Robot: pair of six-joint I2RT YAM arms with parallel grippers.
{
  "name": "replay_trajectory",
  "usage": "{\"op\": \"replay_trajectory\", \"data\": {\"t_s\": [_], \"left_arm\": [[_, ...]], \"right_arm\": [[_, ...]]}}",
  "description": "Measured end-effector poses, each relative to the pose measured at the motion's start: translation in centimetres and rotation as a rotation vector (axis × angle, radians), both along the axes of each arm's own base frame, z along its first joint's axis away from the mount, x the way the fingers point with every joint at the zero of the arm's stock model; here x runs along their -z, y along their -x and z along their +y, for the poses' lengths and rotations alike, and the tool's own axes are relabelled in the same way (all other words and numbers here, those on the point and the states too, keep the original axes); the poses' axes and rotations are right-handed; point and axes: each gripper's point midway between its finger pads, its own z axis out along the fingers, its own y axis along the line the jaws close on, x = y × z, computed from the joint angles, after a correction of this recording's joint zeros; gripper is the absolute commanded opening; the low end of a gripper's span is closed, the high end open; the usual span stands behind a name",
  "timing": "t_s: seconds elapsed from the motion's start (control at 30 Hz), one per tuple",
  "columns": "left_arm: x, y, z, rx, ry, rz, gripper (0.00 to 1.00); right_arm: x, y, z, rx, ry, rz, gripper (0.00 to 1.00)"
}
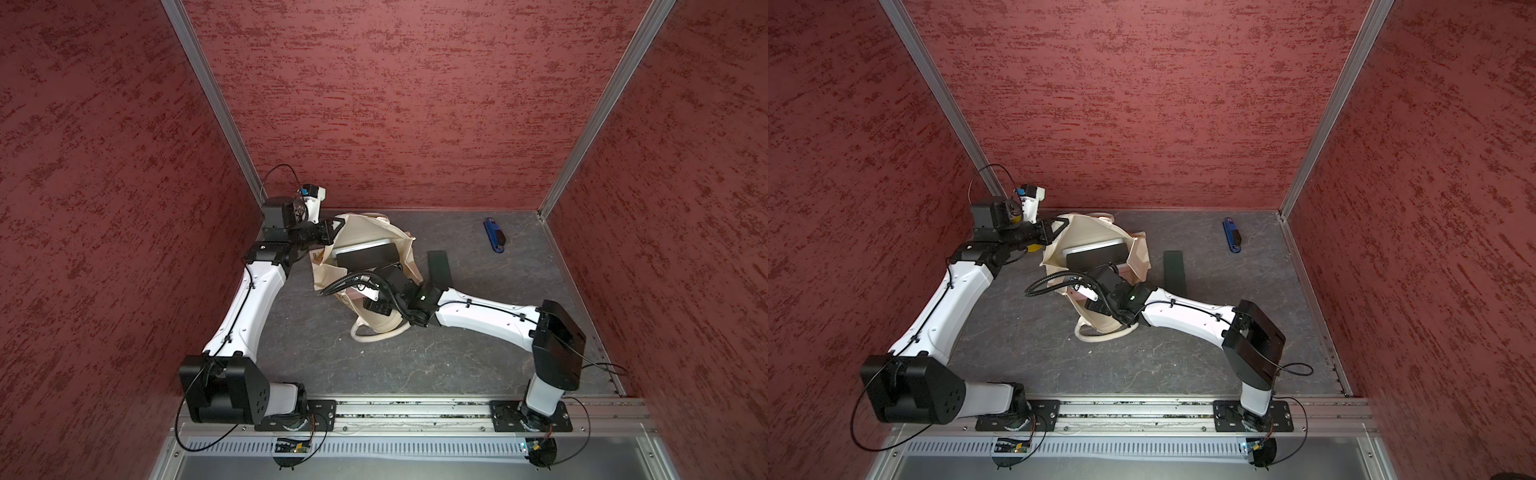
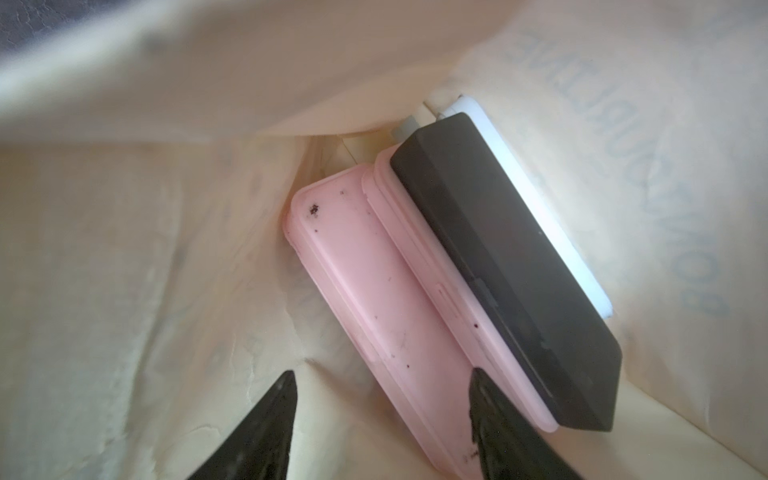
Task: Take out the pencil case from the canvas bag
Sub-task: Pick up the pencil case from the canvas bag.
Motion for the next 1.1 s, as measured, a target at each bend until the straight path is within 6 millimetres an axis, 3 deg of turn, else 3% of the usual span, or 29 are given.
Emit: {"op": "replay_trajectory", "data": {"t_s": [0.77, 1.0, 1.1], "left_arm": [[-0.3, 0.1, -0.8, 0.034, 0.054, 0.015, 0.00], [-0.3, 0.1, -0.8, 0.034, 0.063, 0.021, 0.00], [-0.3, 0.1, -0.8, 0.032, 0.067, 0.024, 0.00]], "right_arm": [[-0.3, -0.7, -1.9, 0.037, 0.112, -0.093, 0.64], [-0.5, -0.6, -1.7, 0.013, 0.110, -0.097, 0.60], [0.0, -0.6, -1.4, 0.003, 0.114, -0.093, 0.63]]}}
